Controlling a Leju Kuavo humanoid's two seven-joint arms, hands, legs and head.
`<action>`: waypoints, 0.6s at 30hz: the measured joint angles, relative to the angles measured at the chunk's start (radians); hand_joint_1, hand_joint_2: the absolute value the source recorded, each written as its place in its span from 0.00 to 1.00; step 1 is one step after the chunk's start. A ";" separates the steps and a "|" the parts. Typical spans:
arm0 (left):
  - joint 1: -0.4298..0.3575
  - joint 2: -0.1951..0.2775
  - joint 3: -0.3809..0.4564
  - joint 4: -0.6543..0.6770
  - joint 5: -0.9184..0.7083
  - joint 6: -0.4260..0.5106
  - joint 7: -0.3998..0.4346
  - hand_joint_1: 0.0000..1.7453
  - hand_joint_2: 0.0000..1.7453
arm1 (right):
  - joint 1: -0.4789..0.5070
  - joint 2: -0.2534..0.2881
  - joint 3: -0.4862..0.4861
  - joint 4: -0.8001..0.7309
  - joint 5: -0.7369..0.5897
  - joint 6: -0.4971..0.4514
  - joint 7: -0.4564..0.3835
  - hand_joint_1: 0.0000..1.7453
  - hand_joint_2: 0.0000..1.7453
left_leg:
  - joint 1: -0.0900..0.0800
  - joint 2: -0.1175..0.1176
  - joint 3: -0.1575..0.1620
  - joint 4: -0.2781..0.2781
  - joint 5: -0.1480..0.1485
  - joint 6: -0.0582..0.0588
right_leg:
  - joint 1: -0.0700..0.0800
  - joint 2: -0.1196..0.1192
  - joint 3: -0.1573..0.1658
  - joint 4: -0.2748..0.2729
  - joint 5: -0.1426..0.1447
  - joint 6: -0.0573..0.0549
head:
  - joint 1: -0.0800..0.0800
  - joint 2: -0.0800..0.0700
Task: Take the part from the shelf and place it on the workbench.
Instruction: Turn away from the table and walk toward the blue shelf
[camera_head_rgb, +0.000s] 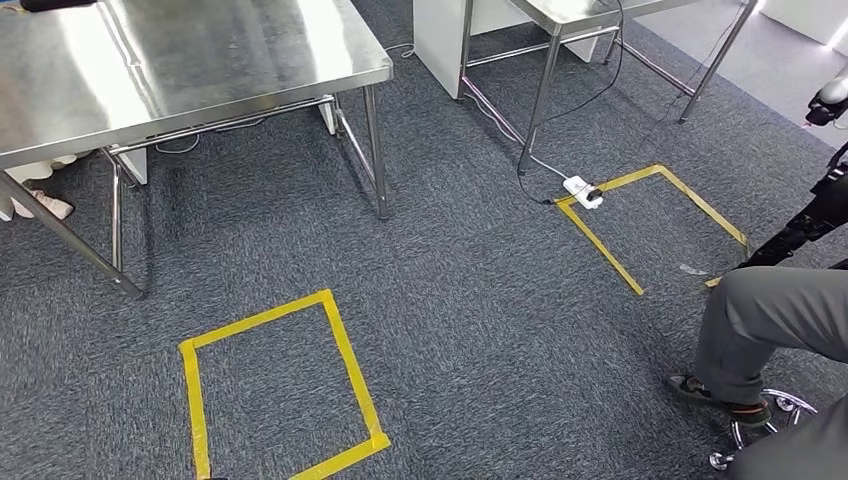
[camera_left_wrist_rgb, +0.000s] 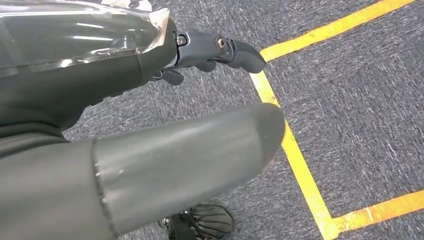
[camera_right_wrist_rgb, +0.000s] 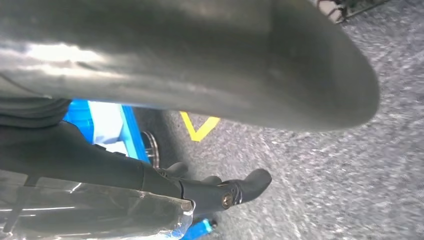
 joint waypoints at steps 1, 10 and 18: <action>-0.001 -0.001 0.000 0.000 -0.001 0.000 0.000 0.00 0.00 | 0.000 -0.001 0.000 0.000 0.000 -0.001 0.001 0.00 0.00 | 0.002 0.003 -0.002 -0.008 0.008 0.005 | 0.001 0.000 -0.020 0.039 -0.023 -0.002 | 0.002 0.000; -0.001 -0.003 0.000 0.000 -0.003 -0.004 0.002 0.00 0.00 | -0.001 -0.006 0.000 0.000 -0.007 -0.003 0.004 0.00 0.00 | 0.001 0.010 -0.052 0.016 0.035 -0.009 | -0.019 0.001 0.045 -0.004 -0.042 0.030 | 0.009 0.000; 0.000 -0.004 0.000 0.000 -0.004 -0.004 0.002 0.00 0.00 | 0.001 -0.007 0.000 0.000 -0.011 -0.005 0.006 0.00 0.00 | 0.013 0.006 -0.130 0.193 -0.090 -0.052 | -0.021 0.000 0.030 -0.025 -0.002 -0.029 | 0.004 0.000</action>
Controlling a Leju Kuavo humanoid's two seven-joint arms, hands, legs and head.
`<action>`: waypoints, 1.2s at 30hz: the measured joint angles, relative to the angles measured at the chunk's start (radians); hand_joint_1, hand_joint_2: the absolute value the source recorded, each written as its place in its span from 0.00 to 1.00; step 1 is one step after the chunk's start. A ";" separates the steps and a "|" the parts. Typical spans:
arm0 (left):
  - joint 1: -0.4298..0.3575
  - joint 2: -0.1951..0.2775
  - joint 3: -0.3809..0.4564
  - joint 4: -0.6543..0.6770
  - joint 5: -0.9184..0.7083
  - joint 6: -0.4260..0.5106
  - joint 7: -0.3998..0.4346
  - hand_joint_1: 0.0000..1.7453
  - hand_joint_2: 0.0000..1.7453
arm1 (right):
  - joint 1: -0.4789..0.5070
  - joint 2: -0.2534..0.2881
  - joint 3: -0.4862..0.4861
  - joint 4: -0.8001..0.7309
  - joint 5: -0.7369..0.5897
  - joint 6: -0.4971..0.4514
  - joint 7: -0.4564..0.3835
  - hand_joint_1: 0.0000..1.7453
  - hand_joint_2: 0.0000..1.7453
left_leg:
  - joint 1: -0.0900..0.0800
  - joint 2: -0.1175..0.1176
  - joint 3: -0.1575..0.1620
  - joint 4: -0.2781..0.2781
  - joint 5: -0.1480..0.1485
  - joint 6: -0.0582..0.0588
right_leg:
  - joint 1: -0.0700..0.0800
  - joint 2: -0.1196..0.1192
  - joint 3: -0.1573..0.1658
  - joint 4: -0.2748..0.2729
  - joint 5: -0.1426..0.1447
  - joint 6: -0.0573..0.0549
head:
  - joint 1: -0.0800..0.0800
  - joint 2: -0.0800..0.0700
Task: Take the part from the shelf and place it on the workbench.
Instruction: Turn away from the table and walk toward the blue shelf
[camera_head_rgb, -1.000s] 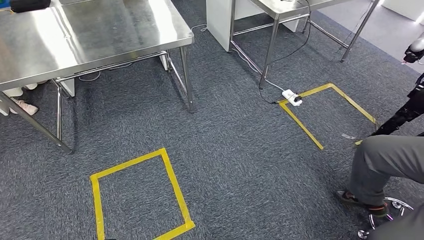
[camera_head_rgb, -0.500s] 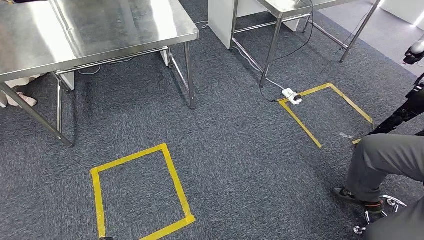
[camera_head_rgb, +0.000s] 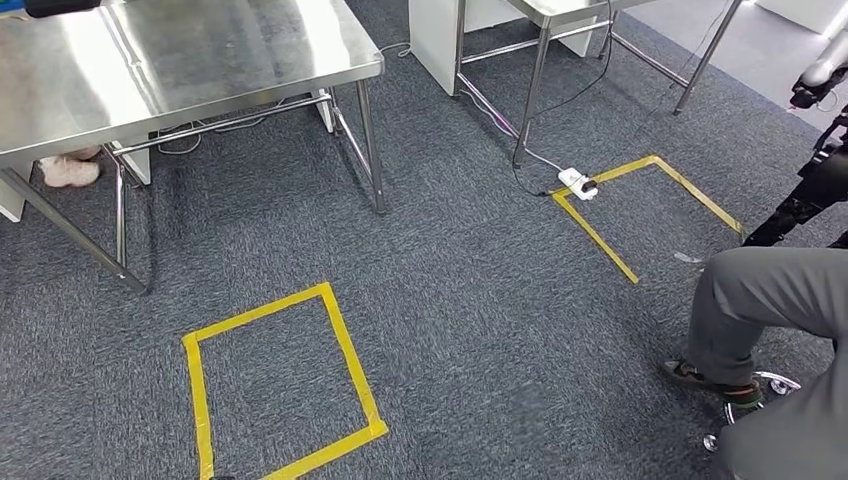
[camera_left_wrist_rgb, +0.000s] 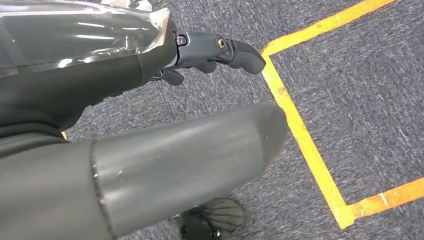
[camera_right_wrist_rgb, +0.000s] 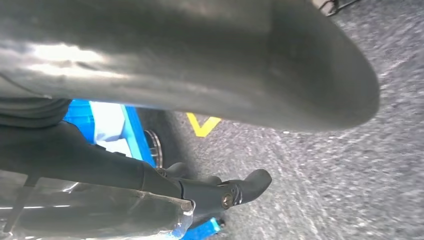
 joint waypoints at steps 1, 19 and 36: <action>0.000 0.000 0.000 0.000 0.000 0.000 0.000 0.00 0.00 | 0.001 0.000 0.000 0.000 0.000 0.000 0.000 0.00 0.00 | 0.001 0.000 -0.022 0.062 -0.032 -0.003 | 0.002 0.000 -0.006 0.001 0.003 -0.001 | 0.000 0.000; 0.000 -0.002 0.001 0.000 0.003 0.003 -0.002 0.00 0.00 | 0.002 0.000 0.000 0.000 0.000 0.000 -0.002 0.00 0.00 | -0.011 0.003 0.101 -0.192 0.108 0.061 | 0.008 0.001 -0.121 0.259 -0.110 0.047 | 0.010 0.000; 0.003 -0.001 0.009 0.000 0.005 0.003 -0.005 0.00 0.00 | 0.005 0.002 0.000 0.000 0.001 0.000 -0.009 0.00 0.00 | 0.007 -0.002 0.063 -0.026 0.024 0.002 | 0.004 0.000 -0.002 0.005 0.001 0.005 | 0.000 0.000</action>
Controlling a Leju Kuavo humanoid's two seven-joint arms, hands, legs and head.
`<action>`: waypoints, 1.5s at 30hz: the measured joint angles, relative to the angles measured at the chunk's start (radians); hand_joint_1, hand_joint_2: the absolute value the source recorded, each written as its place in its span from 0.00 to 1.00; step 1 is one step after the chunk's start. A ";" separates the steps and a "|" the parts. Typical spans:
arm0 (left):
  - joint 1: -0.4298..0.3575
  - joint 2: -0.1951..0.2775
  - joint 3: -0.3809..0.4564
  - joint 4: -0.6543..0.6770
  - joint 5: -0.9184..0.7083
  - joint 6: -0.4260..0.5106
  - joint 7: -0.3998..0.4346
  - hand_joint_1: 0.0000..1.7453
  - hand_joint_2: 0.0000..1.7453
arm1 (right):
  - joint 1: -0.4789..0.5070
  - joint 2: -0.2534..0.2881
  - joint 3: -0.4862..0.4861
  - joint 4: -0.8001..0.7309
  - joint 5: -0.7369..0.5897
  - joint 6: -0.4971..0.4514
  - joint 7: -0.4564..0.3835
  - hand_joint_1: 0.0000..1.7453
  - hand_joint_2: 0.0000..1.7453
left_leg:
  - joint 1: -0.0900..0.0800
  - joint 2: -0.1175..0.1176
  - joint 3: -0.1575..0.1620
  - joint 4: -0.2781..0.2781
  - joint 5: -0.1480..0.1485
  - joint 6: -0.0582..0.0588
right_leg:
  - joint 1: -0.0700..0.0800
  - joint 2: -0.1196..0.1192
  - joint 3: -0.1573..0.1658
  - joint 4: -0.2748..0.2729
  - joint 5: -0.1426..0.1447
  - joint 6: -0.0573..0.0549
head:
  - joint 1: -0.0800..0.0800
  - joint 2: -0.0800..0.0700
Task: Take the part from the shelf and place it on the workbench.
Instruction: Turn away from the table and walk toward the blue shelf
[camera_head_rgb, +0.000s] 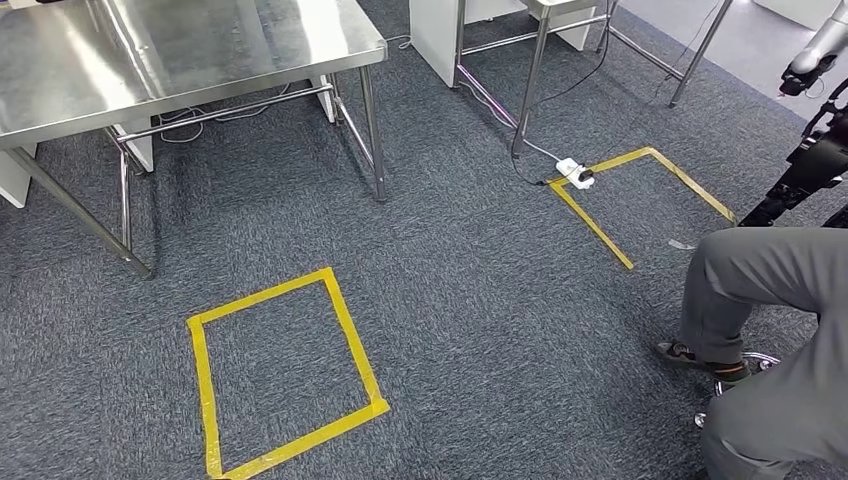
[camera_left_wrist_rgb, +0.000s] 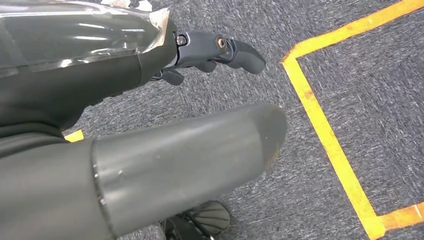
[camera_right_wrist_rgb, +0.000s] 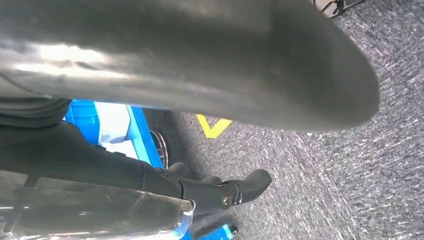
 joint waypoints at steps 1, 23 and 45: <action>-0.001 0.000 0.000 0.000 0.000 0.000 0.000 0.00 0.00 | -0.001 0.001 0.000 0.000 0.000 0.000 0.000 0.00 0.00 | 0.000 -0.001 0.036 -0.066 0.022 0.002 | 0.004 0.001 -0.002 0.003 0.000 0.003 | 0.000 0.000; -0.002 -0.001 0.001 0.000 -0.003 0.001 -0.009 0.00 0.00 | -0.001 -0.001 0.000 0.000 -0.001 0.000 -0.003 0.00 0.00 | -0.020 0.003 0.021 -0.149 0.092 0.040 | 0.016 0.001 0.030 -0.018 -0.024 0.028 | 0.007 0.000; -0.001 -0.006 0.002 0.000 -0.008 0.020 -0.027 0.00 0.00 | 0.000 -0.001 0.000 0.000 -0.004 -0.004 -0.010 0.00 0.00 | 0.011 0.058 0.030 -0.187 0.118 0.023 | -0.029 -0.032 -0.044 0.099 -0.056 0.095 | 0.013 0.000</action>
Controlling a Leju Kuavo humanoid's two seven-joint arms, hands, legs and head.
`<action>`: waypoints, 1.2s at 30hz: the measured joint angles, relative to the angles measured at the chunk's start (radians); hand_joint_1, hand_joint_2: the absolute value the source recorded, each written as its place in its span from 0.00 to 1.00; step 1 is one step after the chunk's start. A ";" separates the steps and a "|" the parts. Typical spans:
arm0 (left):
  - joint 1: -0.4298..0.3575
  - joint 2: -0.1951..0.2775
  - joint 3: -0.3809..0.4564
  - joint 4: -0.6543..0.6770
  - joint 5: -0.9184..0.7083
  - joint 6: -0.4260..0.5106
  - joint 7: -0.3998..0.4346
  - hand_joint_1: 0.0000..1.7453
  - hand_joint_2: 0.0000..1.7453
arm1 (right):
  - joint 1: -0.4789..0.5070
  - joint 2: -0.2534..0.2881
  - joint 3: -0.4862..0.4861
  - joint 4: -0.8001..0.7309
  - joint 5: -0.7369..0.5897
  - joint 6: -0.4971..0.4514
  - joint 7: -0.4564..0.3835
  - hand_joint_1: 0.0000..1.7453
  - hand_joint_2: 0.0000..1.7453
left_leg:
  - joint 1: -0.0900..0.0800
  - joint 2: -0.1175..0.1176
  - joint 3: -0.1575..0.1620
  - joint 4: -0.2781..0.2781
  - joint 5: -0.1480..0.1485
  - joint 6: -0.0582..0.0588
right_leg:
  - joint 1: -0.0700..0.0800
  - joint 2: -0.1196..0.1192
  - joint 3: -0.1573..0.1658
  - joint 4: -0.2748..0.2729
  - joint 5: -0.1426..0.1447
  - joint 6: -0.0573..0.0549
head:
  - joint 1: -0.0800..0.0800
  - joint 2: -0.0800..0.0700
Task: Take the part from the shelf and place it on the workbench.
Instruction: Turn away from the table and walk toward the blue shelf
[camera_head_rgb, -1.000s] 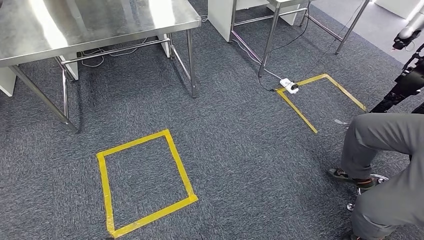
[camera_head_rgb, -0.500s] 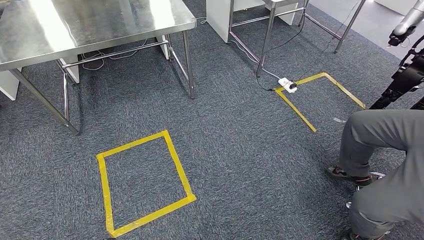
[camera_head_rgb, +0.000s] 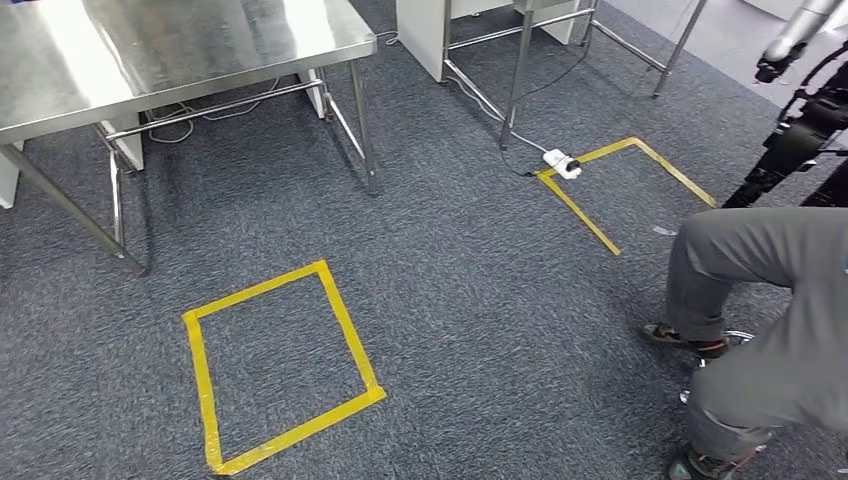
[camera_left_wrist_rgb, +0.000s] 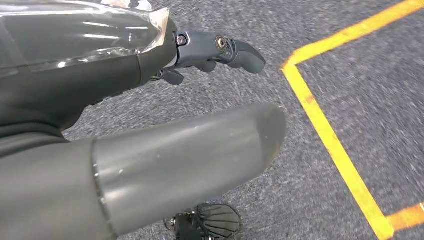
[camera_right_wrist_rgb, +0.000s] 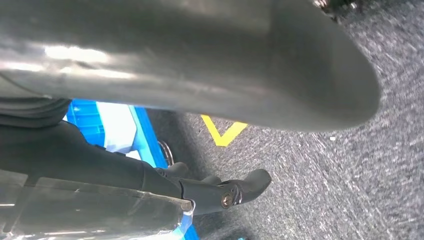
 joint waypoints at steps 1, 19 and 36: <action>0.000 0.001 0.000 0.000 -0.002 0.003 -0.002 0.00 0.00 | -0.003 0.001 0.000 0.000 0.000 0.000 0.000 0.00 0.00 | 0.002 0.009 -0.004 0.015 -0.010 -0.014 | -0.001 -0.016 0.023 -0.053 0.023 0.004 | 0.002 0.000; 0.002 0.007 0.000 0.000 -0.014 0.025 -0.019 0.00 0.00 | -0.004 0.010 0.000 -0.001 0.000 0.000 0.000 0.00 0.00 | -0.011 -0.136 0.023 0.067 -0.087 0.013 | 0.032 0.153 -0.004 -0.073 0.075 -0.065 | -0.018 0.000; -0.001 -0.002 0.000 0.000 -0.021 0.034 -0.032 0.00 0.00 | -0.001 0.004 0.000 -0.001 -0.005 0.000 -0.002 0.00 0.00 | -0.029 0.069 0.038 0.042 -0.074 -0.004 | 0.033 -0.012 0.028 -0.096 0.055 -0.060 | -0.010 0.000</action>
